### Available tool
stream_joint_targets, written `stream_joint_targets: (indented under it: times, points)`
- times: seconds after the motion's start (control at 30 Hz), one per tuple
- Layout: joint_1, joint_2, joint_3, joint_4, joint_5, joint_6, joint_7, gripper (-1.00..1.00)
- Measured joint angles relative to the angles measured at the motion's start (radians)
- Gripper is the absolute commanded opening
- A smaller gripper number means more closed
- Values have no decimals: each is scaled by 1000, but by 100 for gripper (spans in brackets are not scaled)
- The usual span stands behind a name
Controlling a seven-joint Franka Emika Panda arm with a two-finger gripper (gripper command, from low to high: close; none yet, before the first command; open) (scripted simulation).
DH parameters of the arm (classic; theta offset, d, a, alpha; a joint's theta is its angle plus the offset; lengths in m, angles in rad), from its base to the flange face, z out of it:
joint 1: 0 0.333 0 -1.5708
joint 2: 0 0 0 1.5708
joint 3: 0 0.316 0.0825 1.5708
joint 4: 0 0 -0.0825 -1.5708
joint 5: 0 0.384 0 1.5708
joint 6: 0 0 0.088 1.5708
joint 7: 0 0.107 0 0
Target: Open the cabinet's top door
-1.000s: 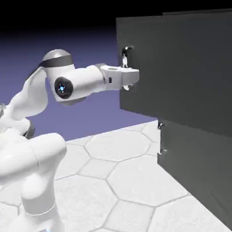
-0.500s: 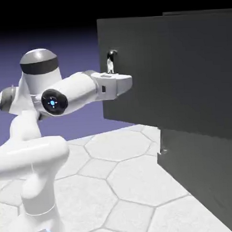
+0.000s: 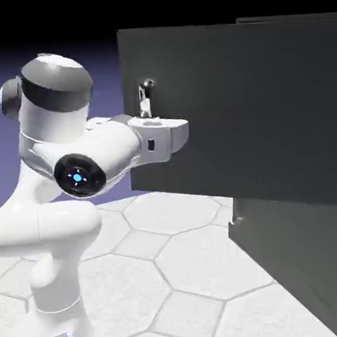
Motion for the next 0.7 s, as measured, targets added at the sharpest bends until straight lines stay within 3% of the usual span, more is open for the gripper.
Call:
stream_joint_targets:
  times: [0.7]
  points:
    - [79,-756,-2,648,-513,-102,-350,-100]
